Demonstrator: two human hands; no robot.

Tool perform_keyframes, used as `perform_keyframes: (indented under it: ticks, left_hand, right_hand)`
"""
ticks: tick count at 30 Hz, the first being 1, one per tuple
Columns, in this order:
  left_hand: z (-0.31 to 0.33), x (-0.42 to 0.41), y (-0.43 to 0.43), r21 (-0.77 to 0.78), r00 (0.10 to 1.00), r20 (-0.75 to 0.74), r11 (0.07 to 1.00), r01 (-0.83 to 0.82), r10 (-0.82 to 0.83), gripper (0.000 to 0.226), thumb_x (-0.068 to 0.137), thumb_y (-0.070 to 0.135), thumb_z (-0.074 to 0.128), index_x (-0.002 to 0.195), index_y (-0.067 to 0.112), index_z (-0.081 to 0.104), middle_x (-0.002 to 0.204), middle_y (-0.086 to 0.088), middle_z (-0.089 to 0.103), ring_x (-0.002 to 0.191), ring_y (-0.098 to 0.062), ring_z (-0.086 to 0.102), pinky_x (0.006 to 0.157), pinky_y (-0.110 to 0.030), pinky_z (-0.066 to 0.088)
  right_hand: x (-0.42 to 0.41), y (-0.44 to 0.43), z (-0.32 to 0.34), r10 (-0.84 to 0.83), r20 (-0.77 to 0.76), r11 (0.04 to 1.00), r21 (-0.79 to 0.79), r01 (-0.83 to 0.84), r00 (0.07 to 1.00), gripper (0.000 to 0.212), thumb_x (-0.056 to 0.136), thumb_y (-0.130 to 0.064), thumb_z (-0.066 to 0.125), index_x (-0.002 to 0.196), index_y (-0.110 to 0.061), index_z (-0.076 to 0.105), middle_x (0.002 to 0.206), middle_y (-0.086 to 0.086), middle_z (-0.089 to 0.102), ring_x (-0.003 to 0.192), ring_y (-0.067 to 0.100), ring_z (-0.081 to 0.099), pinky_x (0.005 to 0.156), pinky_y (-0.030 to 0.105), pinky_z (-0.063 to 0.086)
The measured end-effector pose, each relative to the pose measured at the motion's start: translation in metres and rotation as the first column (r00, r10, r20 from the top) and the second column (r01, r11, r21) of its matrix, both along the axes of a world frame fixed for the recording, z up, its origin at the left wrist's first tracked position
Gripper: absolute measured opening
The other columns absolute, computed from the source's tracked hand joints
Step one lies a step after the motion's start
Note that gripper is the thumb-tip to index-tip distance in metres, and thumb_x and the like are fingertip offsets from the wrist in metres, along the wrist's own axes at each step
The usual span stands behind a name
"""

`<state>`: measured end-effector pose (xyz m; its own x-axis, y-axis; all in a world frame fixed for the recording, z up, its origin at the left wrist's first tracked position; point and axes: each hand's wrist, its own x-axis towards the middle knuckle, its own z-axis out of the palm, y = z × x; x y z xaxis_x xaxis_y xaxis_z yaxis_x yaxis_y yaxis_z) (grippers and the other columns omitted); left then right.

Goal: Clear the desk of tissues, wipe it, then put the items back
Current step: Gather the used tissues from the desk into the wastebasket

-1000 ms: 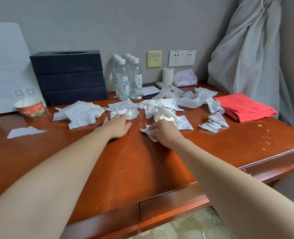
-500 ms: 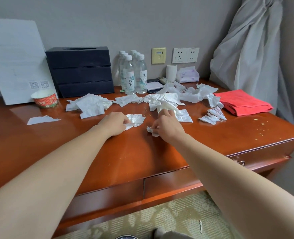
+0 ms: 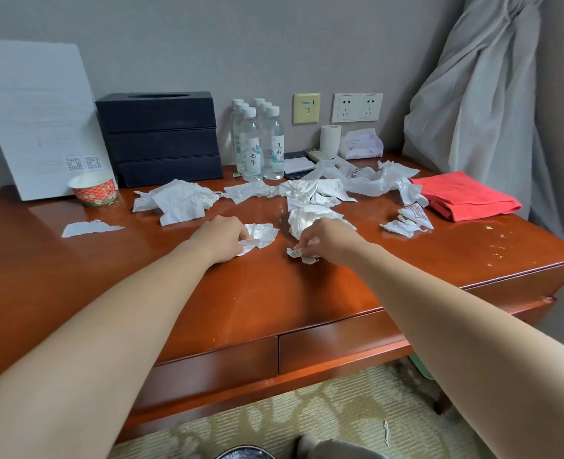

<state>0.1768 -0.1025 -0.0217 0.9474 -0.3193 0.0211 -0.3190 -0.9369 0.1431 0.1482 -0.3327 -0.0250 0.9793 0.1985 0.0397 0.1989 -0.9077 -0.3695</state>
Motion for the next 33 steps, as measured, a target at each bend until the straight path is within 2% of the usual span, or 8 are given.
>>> perform_keyframes:
  ticks: [3,8,12,15,18,21,25,33]
  left_hand:
    - [0.0,-0.004,0.001,-0.016,1.0,0.0,1.0,-0.004,0.004,0.031,0.095,0.011,0.058,0.123,0.019,0.068,0.121,-0.007,0.068,0.102,-0.025,0.063,0.088,-0.038,0.056]
    - [0.001,-0.025,0.006,-0.088,0.999,-0.037,0.996,-0.033,0.03,0.037,0.094,0.016,0.063,0.131,0.018,0.059,0.126,-0.006,0.064,0.11,-0.022,0.061,0.091,-0.034,0.053]
    - [0.002,-0.051,0.019,-0.123,0.997,-0.06,0.991,-0.053,0.045,0.048,0.093,0.021,0.067,0.138,0.018,0.051,0.126,-0.005,0.063,0.112,-0.022,0.06,0.092,-0.034,0.052]
    - [0.002,-0.071,0.027,-0.124,0.999,-0.024,0.992,-0.033,0.03,0.036,0.095,0.021,0.064,0.13,0.017,0.062,0.125,-0.006,0.063,0.111,-0.022,0.061,0.095,-0.035,0.052]
    - [0.0,-0.087,0.039,-0.101,0.998,0.047,0.994,-0.043,0.048,0.024,0.094,0.022,0.065,0.117,0.02,0.07,0.121,-0.004,0.06,0.108,-0.021,0.059,0.092,-0.034,0.051]
    - [0.003,-0.1,0.052,-0.118,0.993,0.051,0.988,-0.098,0.105,0.017,0.093,0.024,0.067,0.109,0.023,0.074,0.118,-0.002,0.064,0.106,-0.022,0.06,0.09,-0.036,0.052]
    - [0.018,-0.116,0.068,-0.169,0.981,0.076,0.972,-0.163,0.178,0.02,0.094,0.023,0.065,0.112,0.023,0.073,0.122,-0.003,0.067,0.108,-0.025,0.062,0.091,-0.041,0.054]
    - [0.025,-0.168,0.09,-0.205,0.974,0.083,0.96,-0.191,0.211,0.019,0.093,0.025,0.067,0.11,0.024,0.074,0.122,-0.006,0.066,0.109,-0.028,0.061,0.091,-0.043,0.053]
  right_hand:
    - [-0.007,0.005,-0.001,0.005,0.057,0.993,-0.117,0.002,0.998,0.012,0.088,-0.025,0.067,0.099,-0.024,0.072,0.104,-0.004,0.063,0.086,0.015,0.053,0.071,0.028,0.039]
    - [-0.026,0.009,-0.004,0.019,0.085,0.998,-0.053,-0.014,0.996,0.011,0.085,-0.024,0.071,0.095,-0.027,0.074,0.132,-0.009,0.054,0.109,0.017,0.058,0.078,0.026,0.04]
    - [-0.044,0.017,0.0,0.007,0.031,0.997,-0.072,-0.005,1.0,0.013,0.088,-0.021,0.067,0.1,-0.021,0.073,0.109,0.002,0.067,0.094,0.019,0.057,0.073,0.028,0.042]
    - [-0.061,0.026,0.001,0.013,0.063,0.993,-0.114,-0.006,0.998,0.019,0.089,-0.015,0.063,0.102,-0.023,0.074,0.101,0.002,0.071,0.094,0.021,0.062,0.068,0.028,0.043]
    - [-0.073,0.039,0.007,0.029,0.148,0.994,-0.105,-0.014,0.989,0.026,0.087,-0.015,0.06,0.1,-0.032,0.075,0.097,0.001,0.07,0.091,0.023,0.062,0.07,0.031,0.049]
    - [-0.078,0.053,0.022,0.014,0.229,0.998,-0.059,-0.001,0.973,0.024,0.087,-0.02,0.059,0.098,-0.033,0.075,0.099,0.001,0.069,0.089,0.026,0.062,0.072,0.034,0.053]
    - [-0.087,0.068,0.033,0.012,0.254,1.0,-0.002,-0.012,0.967,0.021,0.085,-0.018,0.061,0.092,-0.031,0.076,0.097,-0.001,0.072,0.087,0.025,0.065,0.075,0.037,0.055]
    - [-0.134,0.093,0.035,0.037,0.327,0.983,0.16,-0.094,0.944,0.017,0.088,-0.017,0.064,0.093,-0.026,0.077,0.106,-0.006,0.07,0.081,0.017,0.064,0.072,0.03,0.052]
